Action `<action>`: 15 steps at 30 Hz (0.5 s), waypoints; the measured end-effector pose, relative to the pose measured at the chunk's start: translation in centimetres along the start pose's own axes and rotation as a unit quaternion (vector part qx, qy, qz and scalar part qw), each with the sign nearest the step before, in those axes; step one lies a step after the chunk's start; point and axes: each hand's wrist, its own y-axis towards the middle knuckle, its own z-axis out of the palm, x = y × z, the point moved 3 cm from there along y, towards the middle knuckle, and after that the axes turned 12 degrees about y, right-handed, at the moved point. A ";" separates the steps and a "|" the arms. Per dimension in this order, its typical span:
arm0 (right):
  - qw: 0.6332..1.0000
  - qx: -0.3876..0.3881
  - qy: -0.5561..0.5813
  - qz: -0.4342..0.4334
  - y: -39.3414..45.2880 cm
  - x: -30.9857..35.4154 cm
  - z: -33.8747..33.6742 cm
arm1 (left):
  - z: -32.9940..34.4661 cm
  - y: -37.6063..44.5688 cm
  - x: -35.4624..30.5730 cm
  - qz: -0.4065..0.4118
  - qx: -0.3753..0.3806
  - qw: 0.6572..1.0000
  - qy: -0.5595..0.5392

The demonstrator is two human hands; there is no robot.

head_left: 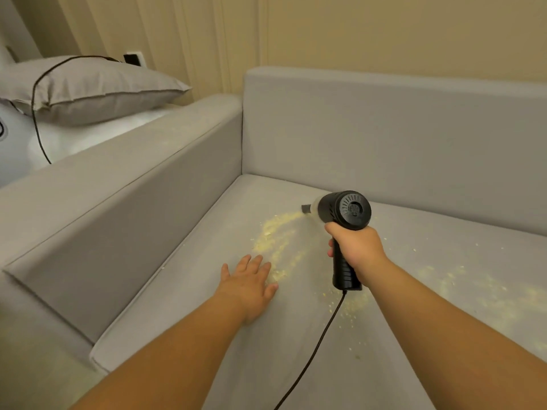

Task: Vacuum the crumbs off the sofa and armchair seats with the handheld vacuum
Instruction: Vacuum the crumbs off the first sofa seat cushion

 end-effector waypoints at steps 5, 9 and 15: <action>0.999 -0.013 0.020 -0.027 -1.4 -0.2 0.4 | 1.0 -0.2 -0.4 0.012 -0.019 1.000 -0.003; 1.000 -0.007 0.001 -0.026 -1.2 -0.1 -0.1 | 2.0 0.7 -1.5 0.013 0.001 1.000 -0.012; 1.000 -0.017 -0.013 -0.015 -1.0 0.6 -1.5 | 0.8 0.4 -4.1 0.037 0.023 0.999 -0.022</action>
